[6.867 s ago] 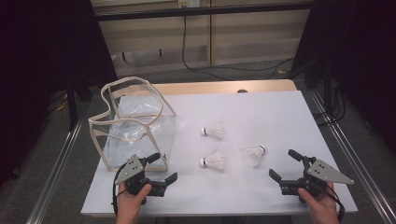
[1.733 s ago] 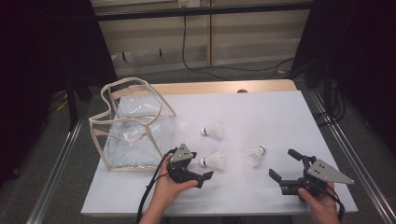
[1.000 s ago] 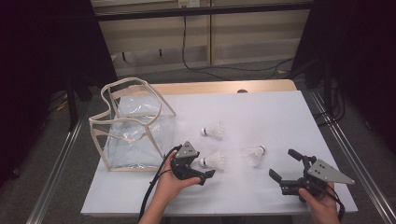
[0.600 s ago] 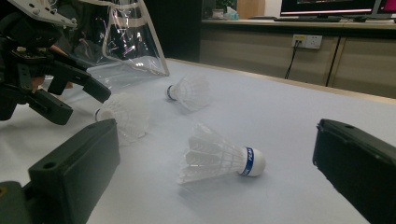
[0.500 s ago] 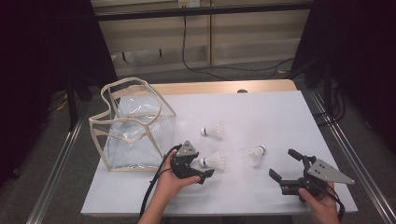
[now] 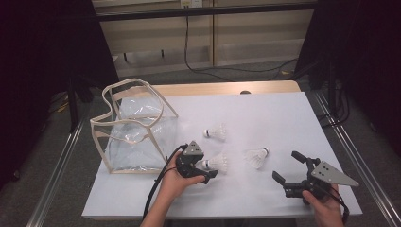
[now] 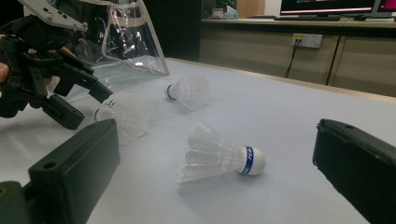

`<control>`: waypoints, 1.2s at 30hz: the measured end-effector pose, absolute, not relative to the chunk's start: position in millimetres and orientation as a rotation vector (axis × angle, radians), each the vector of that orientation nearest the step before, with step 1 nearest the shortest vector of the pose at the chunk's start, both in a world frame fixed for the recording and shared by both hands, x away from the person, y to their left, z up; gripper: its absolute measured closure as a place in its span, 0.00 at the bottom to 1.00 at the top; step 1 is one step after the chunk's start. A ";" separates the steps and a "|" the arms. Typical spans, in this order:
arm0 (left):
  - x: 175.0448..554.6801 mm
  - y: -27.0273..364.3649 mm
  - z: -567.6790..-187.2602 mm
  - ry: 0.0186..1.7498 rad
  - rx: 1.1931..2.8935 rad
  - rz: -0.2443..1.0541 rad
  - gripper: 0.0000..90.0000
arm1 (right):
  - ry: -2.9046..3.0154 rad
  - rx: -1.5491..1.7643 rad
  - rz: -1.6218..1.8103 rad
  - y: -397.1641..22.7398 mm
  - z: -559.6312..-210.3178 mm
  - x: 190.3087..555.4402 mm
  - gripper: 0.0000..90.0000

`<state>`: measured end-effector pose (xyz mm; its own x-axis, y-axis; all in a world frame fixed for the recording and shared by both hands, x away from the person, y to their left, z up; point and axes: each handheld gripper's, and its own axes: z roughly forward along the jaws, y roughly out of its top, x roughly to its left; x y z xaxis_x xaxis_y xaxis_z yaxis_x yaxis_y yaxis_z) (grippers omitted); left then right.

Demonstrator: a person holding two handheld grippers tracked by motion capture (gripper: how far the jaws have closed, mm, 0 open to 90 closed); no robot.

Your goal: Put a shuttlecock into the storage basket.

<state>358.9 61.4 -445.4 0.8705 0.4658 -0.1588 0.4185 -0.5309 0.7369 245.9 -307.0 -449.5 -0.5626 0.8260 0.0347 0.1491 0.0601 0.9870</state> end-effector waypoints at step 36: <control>364.7 53.7 -449.5 0.617 2.289 0.099 0.41 | 1.787 0.969 1.540 -306.4 -449.4 244.3 0.01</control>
<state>364.7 53.7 -449.5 0.8808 0.4601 -0.1120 0.4024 -0.6025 0.6892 244.3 -306.4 -449.4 -0.5656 0.8241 0.0295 0.1507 0.0681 0.9862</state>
